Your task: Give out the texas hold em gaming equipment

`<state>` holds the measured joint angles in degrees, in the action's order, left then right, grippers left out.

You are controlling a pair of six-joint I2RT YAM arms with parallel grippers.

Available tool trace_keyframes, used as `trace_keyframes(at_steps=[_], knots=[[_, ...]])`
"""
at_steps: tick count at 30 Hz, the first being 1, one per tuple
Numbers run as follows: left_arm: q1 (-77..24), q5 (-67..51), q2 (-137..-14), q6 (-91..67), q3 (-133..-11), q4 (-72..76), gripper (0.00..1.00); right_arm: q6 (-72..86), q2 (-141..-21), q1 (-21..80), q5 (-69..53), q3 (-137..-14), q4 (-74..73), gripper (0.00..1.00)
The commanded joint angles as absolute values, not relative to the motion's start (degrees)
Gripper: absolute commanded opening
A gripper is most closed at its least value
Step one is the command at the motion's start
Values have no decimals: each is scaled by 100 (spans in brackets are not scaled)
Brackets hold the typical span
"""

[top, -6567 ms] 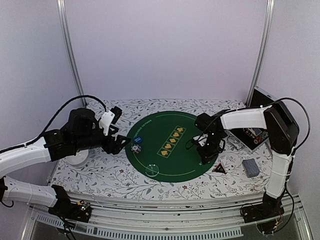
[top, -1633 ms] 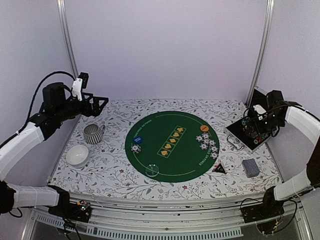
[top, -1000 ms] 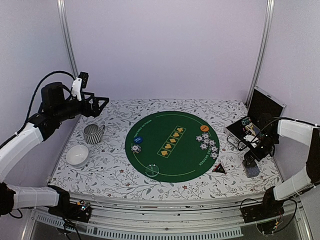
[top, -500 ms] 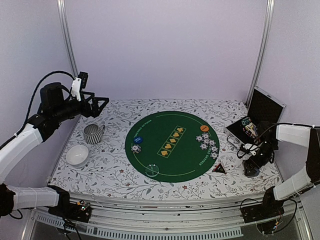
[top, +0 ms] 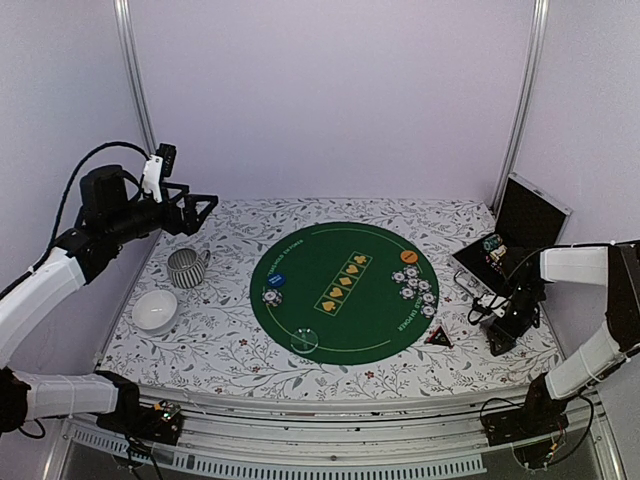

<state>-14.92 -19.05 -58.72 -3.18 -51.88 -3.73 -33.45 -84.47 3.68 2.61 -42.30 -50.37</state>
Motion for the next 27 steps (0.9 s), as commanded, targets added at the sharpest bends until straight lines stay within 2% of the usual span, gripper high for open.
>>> trace_keyframes(at_steps=[1,6,13,18,19,24,27], knots=[[-1461,-1956,-5810,-255,-5133,-287,98,-3451,-8534,430,366,-4204,-4934,66],[-1462,-1931,-5814,-229,-5126,-290,98,-3551,-8562,549,229,-4226,-4867,63],[-1459,-1917,-5821,-211,-5114,-281,98,-3521,-8520,659,50,-4273,-4629,89],[-1463,-1908,-5836,-198,-5116,-289,98,-3512,-8714,659,319,-4266,-4468,92],[-1459,-1907,-5831,-195,-5115,-290,98,-3488,-8780,659,343,-4302,-4476,91],[-1465,-1883,-5792,-168,-5104,-290,98,-3500,-8960,659,331,-4387,-4594,64],[-1466,-1854,-5781,-158,-5107,-291,98,-3569,-8865,663,269,-4348,-4637,56]])
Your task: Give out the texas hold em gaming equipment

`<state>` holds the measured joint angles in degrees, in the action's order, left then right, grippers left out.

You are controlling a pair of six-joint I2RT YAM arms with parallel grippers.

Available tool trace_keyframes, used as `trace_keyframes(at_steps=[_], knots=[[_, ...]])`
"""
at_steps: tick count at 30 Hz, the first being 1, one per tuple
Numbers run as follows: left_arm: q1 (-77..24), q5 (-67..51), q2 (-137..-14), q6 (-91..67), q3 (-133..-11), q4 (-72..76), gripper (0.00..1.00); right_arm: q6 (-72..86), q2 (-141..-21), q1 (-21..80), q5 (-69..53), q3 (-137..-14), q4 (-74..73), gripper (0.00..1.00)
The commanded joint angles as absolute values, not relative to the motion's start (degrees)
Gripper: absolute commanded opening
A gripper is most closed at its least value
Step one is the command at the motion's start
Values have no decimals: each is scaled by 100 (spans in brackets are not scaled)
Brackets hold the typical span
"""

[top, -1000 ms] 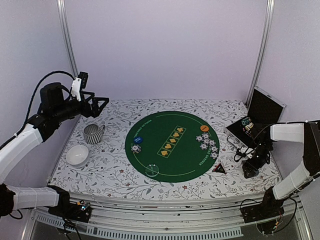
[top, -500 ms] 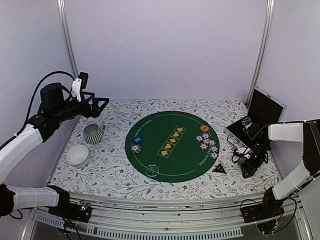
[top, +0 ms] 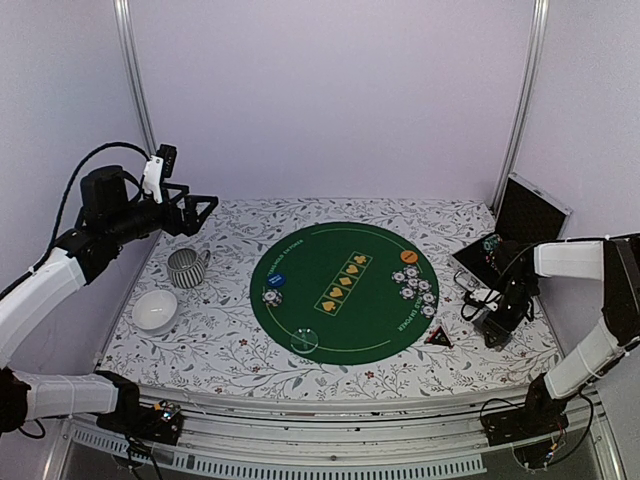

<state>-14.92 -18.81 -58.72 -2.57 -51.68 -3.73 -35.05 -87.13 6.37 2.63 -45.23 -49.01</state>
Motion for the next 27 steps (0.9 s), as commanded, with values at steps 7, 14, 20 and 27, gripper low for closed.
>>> trace_keyframes(at_steps=[7,14,20,27], knots=[[-1464,-1842,-5815,-132,-5080,-255,98,-3789,-8344,891,-102,-4337,-4694,36],[-1468,-2000,-5911,-173,-5036,-132,95,-3993,-7962,1598,131,-4602,-4736,14],[-1669,-2831,-5941,-1009,-4778,292,80,-4159,-7910,2377,243,-5305,-4909,10],[-3230,-2438,-5790,-2645,-3602,1798,71,-4422,-8563,3989,170,-6771,-4684,9]])
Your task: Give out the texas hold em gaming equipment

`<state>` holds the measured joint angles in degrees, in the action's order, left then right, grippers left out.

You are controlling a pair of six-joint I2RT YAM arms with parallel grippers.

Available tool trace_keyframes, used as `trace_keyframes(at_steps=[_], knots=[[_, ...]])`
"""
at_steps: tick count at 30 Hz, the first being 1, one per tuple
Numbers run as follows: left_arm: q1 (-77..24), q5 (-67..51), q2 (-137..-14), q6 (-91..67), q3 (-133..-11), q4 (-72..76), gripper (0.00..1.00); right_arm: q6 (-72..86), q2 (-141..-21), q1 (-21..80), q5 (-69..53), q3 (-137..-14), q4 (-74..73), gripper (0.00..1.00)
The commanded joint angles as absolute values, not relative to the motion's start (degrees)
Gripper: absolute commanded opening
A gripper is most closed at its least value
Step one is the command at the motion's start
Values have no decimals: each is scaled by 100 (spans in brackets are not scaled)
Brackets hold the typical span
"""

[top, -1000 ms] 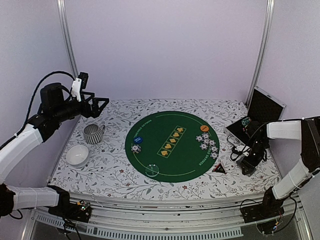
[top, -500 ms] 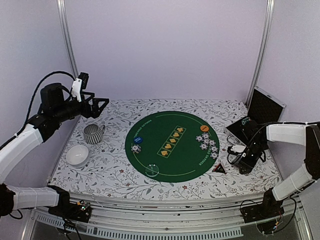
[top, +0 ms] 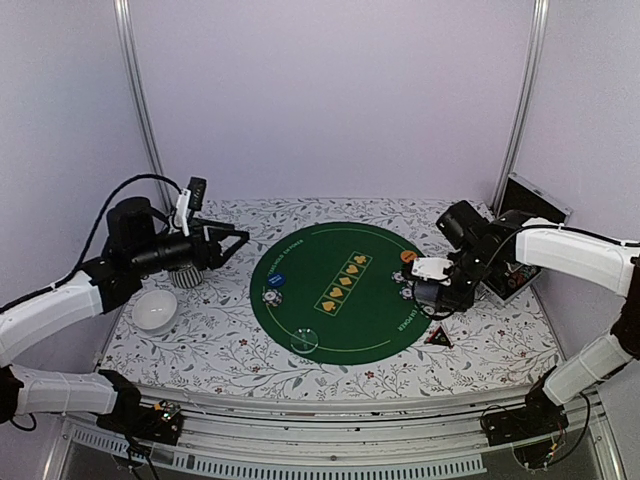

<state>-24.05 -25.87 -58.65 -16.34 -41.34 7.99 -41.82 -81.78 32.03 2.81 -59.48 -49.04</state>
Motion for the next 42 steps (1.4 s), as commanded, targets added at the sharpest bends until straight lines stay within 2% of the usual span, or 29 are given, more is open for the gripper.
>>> trace_keyframes(at_steps=[1,6,12,19,28,32,40,42], knots=[[-3414,-2384,-5826,-2845,-3441,2045,73,-4456,-8712,4254,168,-7055,-4631,9],[-3793,-2446,-6249,-3466,-3076,2639,85,-4848,-9533,5441,73,-8226,-4361,9],[-4087,-2711,-6651,-3570,-3089,2937,94,-5154,-10296,6154,-177,-9275,-4140,8],[-4085,-2881,-6705,-3477,-3013,2756,92,-5075,-10630,6413,-603,-9701,-3838,9],[-4070,-2691,-6398,-3296,-2836,2519,92,-4928,-10849,6429,-495,-9999,-3783,8],[-4078,-2291,-6589,-3104,-3083,1738,79,-5009,-10867,6504,-196,-10020,-3663,8],[-4078,-2480,-6766,-3012,-3205,1746,50,-5420,-10917,6586,557,-10046,-3286,7],[-4078,-2765,-6844,-3099,-3202,1918,47,-5506,-10921,6621,609,-10034,-3163,7]])
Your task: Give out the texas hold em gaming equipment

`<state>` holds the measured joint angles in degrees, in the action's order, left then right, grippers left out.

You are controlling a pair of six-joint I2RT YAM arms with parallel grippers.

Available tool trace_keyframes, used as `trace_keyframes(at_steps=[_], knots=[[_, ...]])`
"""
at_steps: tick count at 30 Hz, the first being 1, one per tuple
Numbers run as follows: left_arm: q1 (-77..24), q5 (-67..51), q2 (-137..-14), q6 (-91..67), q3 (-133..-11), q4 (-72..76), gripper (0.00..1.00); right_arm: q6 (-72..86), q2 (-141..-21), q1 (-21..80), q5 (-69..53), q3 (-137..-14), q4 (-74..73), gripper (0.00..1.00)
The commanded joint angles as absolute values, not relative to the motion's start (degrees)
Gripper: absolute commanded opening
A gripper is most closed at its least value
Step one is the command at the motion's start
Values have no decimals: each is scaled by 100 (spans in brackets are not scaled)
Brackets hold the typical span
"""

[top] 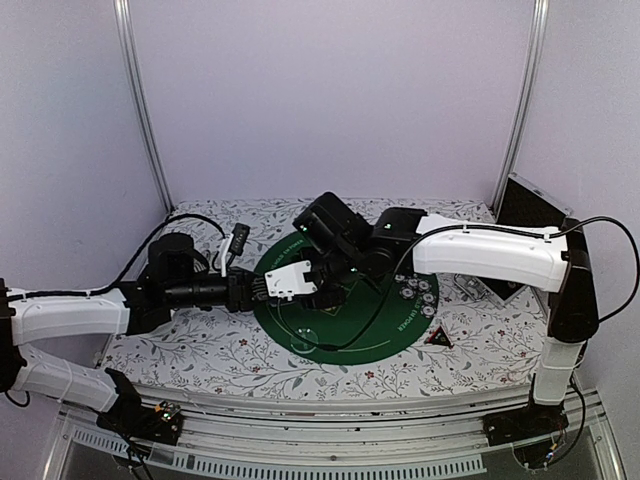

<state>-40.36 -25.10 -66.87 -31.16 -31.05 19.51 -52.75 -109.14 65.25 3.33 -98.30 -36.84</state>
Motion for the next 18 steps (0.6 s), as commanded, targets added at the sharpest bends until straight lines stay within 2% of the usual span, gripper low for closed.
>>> trace_keyframes(at_steps=[1,3,5,8,10,11,12,14,15,18], knots=[[-4076,-2920,-6904,-3161,-3188,2022,48,-5532,-10917,6628,666,-10037,-3080,7],[-4077,-3095,-6962,-3249,-3136,2194,50,-5587,-10924,6633,855,-10037,-2871,7],[-4078,-3139,-6978,-3253,-3101,2295,48,-5669,-10918,6634,929,-10033,-2719,6],[-4078,-3215,-6993,-3214,-3134,2394,36,-5759,-10888,6661,852,-9989,-2584,7],[-4076,-3340,-7017,-3211,-3136,2487,18,-5820,-10853,6681,833,-9916,-2438,6],[-4078,-3385,-7022,-3208,-3135,2491,5,-5836,-10841,6683,834,-9896,-2397,7],[-4076,-3405,-7010,-3204,-3130,2479,0,-5850,-10825,6687,849,-9863,-2347,6],[-4077,-3426,-6926,-3186,-3103,2467,0,-5865,-10797,6684,869,-9771,-2283,7],[-4076,-3421,-6869,-3156,-3081,2460,0,-5864,-10786,6693,872,-9727,-2265,10],[-4078,-3224,-6628,-2998,-3041,2356,0,-5777,-10688,6681,977,-9598,-2189,49]])
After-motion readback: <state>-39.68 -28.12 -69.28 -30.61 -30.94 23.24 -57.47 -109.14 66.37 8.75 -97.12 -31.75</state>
